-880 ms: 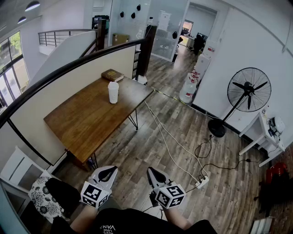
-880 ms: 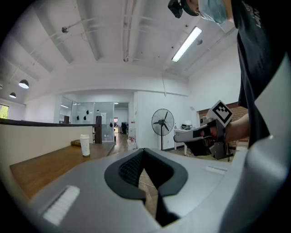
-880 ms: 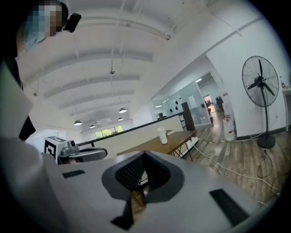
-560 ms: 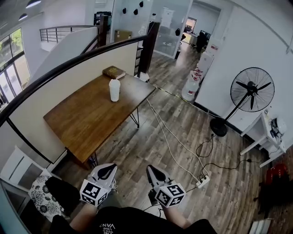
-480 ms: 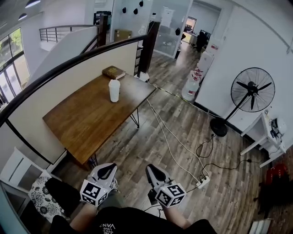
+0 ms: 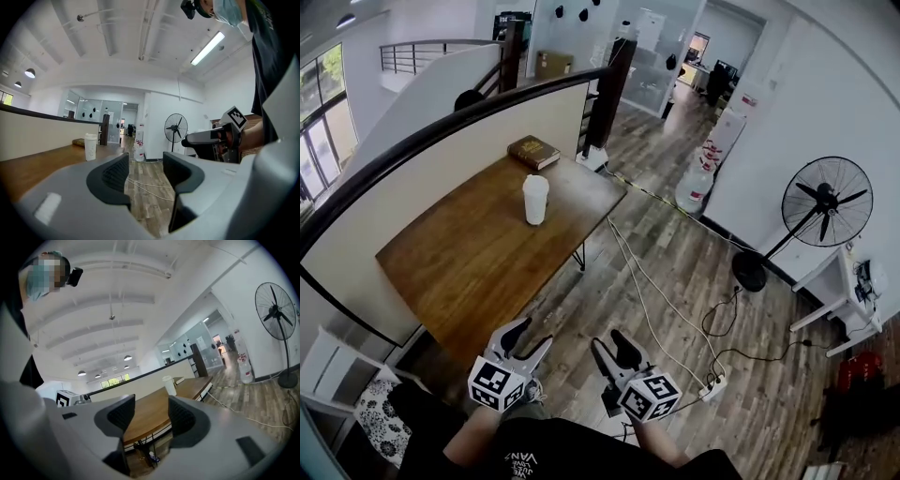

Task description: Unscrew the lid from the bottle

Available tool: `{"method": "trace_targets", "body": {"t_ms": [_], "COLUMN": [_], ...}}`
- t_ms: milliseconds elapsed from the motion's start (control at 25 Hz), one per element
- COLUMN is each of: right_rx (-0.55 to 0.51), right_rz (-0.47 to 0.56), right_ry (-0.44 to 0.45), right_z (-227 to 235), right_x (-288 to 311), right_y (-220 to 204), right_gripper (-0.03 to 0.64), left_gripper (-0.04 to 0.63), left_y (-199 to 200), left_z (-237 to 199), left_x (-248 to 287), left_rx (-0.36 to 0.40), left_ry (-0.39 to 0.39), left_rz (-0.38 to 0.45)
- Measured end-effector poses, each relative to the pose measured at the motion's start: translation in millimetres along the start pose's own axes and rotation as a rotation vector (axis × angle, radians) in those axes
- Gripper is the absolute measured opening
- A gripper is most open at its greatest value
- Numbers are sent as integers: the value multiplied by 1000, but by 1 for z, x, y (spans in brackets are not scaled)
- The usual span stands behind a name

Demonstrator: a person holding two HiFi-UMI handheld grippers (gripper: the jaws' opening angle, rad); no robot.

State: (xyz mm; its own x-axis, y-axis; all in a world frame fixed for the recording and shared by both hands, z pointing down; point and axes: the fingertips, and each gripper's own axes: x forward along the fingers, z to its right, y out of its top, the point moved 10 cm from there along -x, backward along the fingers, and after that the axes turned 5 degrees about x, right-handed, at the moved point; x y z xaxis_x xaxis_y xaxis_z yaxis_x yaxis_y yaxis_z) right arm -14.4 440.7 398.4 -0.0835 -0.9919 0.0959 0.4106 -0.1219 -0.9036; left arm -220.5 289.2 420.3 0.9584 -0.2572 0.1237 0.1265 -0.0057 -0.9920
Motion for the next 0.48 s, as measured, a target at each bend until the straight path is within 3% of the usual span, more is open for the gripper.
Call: {"method": "trace_targets", "body": {"t_ms": [480], "right_rx": [-21], "right_rz": [-12], "right_ry": [13], "right_z": [32], "right_x": [148], "right_y": [38], "right_gripper": [189], "left_gripper": [230], "left_y": [7], "left_z": [-140], "left_x": [60], "left_rx": [-1], "left_ry": [33], "left_rz": [-8]}}
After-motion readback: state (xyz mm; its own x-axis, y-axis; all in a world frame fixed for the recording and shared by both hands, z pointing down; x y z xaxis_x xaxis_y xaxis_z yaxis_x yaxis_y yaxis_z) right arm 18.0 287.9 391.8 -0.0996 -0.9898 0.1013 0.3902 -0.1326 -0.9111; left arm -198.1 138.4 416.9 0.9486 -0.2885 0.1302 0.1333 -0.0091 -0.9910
